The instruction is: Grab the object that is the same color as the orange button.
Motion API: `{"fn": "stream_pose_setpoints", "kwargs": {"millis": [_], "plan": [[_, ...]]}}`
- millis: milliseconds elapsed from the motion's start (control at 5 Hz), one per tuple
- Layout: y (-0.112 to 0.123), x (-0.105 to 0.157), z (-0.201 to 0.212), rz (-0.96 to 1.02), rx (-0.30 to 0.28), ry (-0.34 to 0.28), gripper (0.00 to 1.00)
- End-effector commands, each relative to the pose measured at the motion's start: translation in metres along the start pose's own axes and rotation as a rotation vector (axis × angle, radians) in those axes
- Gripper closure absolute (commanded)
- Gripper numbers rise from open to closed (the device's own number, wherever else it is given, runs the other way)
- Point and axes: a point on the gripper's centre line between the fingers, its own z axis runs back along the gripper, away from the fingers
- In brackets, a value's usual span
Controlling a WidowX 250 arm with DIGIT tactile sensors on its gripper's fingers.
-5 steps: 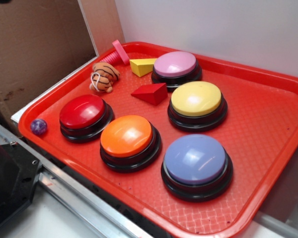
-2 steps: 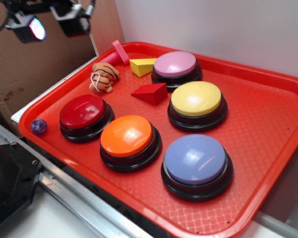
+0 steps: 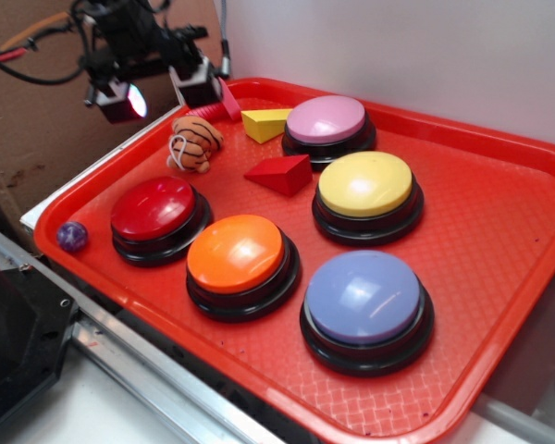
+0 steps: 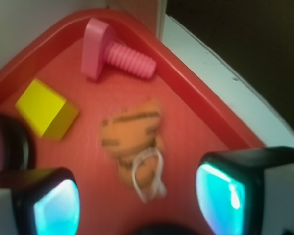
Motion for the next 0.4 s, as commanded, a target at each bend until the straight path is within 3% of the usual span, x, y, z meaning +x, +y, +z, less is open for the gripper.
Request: {"fn": "stream_pose_setpoints", "kwargs": {"millis": [0,200], "plan": [[0.0070,0.0212,-0.0361,0.016,-0.036,0.016,0.00],[0.0042,0.0205,-0.0377,-0.008,-0.028,0.016,0.00]]}}
